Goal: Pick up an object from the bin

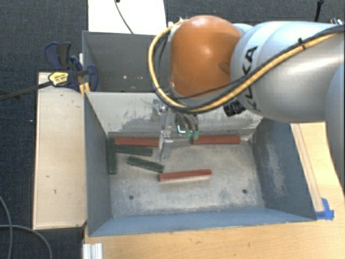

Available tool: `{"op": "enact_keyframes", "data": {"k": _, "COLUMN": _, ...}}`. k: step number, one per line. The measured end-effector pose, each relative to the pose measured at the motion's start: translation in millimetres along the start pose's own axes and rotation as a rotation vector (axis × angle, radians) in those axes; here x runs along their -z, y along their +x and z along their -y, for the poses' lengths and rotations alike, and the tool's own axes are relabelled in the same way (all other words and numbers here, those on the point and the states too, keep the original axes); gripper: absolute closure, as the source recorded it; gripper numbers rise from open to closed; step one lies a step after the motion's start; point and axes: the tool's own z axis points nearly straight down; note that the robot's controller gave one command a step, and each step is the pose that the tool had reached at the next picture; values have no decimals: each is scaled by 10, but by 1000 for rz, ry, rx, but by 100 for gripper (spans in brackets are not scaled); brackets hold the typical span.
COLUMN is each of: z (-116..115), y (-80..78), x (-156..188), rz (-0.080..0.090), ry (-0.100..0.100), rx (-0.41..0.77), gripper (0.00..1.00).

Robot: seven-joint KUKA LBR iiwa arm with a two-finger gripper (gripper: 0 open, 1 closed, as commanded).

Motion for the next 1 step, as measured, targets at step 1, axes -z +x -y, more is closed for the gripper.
{"op": "enact_keyframes", "data": {"k": 1, "z": 262, "y": 216, "x": 816, "rz": 15, "ry": 0, "rx": 140, "gripper": 0}}
